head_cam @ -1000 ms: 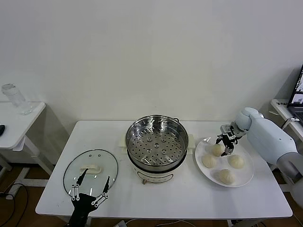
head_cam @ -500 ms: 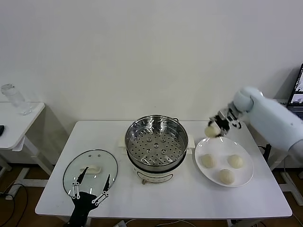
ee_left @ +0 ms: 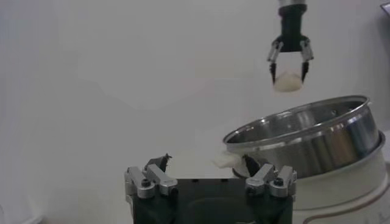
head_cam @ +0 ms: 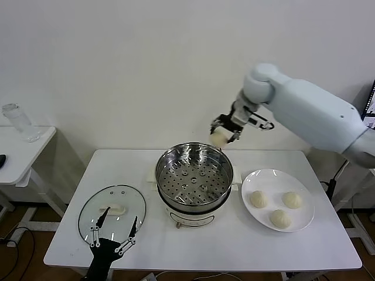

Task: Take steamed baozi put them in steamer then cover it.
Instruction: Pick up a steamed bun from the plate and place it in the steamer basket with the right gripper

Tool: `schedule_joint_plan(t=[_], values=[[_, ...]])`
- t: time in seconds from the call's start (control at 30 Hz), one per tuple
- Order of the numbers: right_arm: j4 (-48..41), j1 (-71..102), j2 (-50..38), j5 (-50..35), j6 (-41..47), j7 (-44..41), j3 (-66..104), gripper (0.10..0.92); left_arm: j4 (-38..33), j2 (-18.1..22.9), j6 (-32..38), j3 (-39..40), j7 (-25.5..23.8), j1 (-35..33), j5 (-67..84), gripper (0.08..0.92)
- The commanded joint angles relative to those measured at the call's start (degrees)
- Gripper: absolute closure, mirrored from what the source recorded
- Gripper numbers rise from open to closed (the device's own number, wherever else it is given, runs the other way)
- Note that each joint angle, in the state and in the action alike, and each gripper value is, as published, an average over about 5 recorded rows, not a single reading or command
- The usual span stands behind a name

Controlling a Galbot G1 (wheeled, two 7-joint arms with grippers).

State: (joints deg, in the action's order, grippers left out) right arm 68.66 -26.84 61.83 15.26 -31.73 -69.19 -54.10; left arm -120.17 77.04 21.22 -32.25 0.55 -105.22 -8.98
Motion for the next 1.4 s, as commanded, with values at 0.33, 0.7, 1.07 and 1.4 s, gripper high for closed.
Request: schedule_joint_plan(t=[0.33,0.7,1.07,1.4], values=[[-8.6,6.9,13.0,10.8,-5.1,1.2,-1.0,0.313,-0.3,0.1,0.2,-1.1,0.3,0.6,0.2,0.177],[-10.8,8.5,14.9,11.8,-4.8,1.0,-1.0,0.304,-0.4,0.3,0.4,-1.8,0.3,0.5,0.4,0.177],[-11.2,8.6,14.5,11.0,-3.8,0.8,-1.3,0.250,-1.0,0.3,0.2,-3.7,0.4,0.9,1.6,0.177],[1.1,2.2,0.4,-9.4,7.6,-4.4,-0.3,0.203,-1.2,0.3,0.1,-3.6,0.4,0.8,1.5,0.177]])
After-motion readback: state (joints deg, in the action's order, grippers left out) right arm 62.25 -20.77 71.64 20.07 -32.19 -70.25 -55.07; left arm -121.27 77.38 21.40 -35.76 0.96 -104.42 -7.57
